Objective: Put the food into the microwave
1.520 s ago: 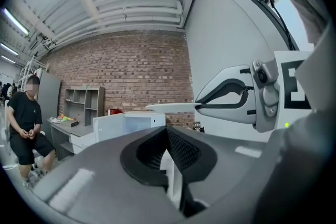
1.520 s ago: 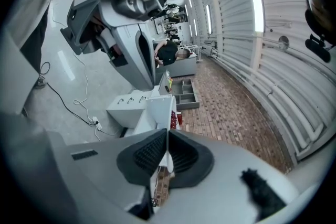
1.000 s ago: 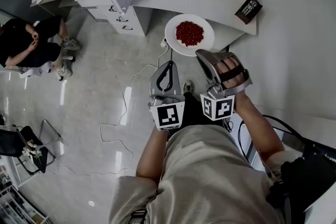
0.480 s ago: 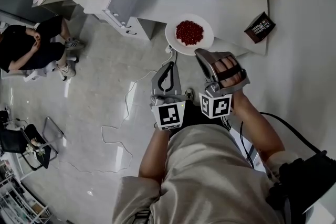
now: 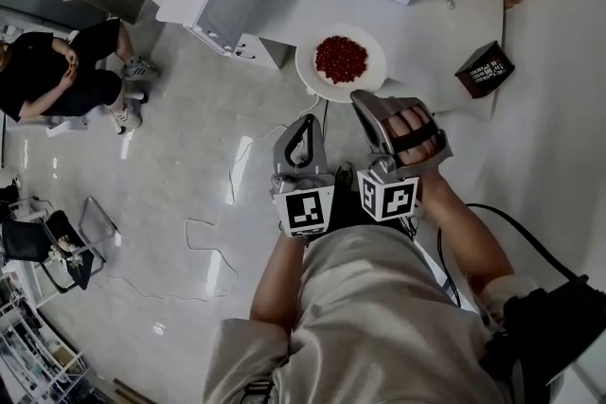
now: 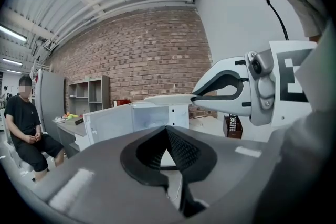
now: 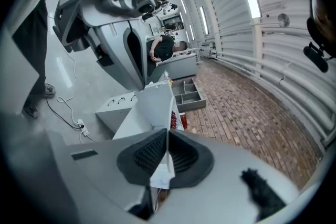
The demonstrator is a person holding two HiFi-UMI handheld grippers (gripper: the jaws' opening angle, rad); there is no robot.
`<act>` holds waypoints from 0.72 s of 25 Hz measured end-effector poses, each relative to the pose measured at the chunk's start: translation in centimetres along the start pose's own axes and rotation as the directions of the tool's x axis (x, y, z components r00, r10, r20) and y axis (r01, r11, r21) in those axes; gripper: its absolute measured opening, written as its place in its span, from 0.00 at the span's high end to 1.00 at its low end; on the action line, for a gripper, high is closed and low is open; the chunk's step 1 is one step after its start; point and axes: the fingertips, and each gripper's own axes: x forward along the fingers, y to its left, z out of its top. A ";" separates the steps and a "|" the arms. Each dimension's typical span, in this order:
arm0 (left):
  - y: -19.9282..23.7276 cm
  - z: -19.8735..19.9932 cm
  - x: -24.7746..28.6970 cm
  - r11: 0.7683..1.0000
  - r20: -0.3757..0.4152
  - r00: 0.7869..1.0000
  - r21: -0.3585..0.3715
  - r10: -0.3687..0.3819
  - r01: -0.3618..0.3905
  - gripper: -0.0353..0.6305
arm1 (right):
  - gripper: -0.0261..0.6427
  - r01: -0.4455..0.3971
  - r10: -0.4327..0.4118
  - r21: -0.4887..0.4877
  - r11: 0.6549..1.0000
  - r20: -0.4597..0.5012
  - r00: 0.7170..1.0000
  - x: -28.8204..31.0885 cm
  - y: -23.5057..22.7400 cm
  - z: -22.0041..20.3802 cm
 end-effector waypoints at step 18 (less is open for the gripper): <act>9.1 -0.2 10.6 0.986 0.027 0.986 0.042 -0.164 0.163 0.94 | 0.93 0.021 -0.018 0.014 1.000 -0.163 0.986 13.6 -2.6 -0.7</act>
